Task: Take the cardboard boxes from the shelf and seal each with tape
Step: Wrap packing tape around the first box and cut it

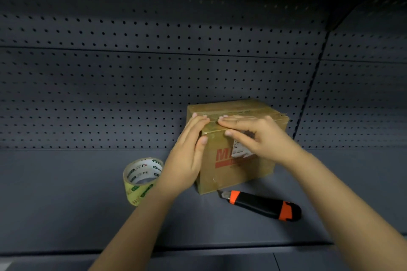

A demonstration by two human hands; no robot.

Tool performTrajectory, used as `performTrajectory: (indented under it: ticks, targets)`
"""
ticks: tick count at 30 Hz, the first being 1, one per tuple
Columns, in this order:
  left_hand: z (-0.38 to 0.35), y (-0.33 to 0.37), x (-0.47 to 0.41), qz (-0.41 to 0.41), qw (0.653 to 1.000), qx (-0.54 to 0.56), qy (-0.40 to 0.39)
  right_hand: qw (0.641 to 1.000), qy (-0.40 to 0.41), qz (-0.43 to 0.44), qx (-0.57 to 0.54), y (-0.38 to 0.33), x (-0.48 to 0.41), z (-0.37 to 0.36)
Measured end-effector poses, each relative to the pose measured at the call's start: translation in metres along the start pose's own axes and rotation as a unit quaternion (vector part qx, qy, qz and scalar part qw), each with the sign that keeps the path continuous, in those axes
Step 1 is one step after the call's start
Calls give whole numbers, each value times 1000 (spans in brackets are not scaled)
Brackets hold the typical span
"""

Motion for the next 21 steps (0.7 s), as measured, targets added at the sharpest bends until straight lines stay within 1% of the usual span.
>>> performTrajectory:
  ticks: [3,5,7,8,10,12,14,15,17,19,21]
  targets:
    - [9,0,-6,-30,999,-36,-19,995,-92,-31,8,8,-7,1]
    - [11,1,-9,-42,998,-53,-15,992,-120,-45,-4,9,-8,1]
    - [10,1,-8,-40,998,-50,-14,990,-129,-52,-8,10,-7,1]
    - [9,1,-7,-35,998,-41,-15,991,-122,-56,-9,10,-7,1]
    - [7,0,-6,-22,999,-19,-17,995,-80,-58,-10,9,-7,2]
    - [8,-1,-6,-8,1000,-2,-19,999,-20,-44,-18,6,-6,2]
    - [8,1,-3,13,1000,7,-18,1000,5,-21,-17,3,-4,1]
    - [7,2,0,31,999,8,-10,1000,7,-13,-11,2,-3,0]
    - [6,0,13,82,996,18,32,1000,3,-9,-1,2,-3,2]
    - [6,-2,30,124,987,35,100,1000,-2,-11,-1,2,-2,3]
    - [11,-6,43,160,969,75,173,1000,4,-8,-4,1,-1,3]
Point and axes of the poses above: each hand's wrist, its own x-axis away from the middle knuckle, its own z-axis out of the back of the hand, y = z × x, the point moved 9 cm from there along -x, towards the middle knuckle, and after that the axes turned 3 degrees about y, right-handed, at the moved point
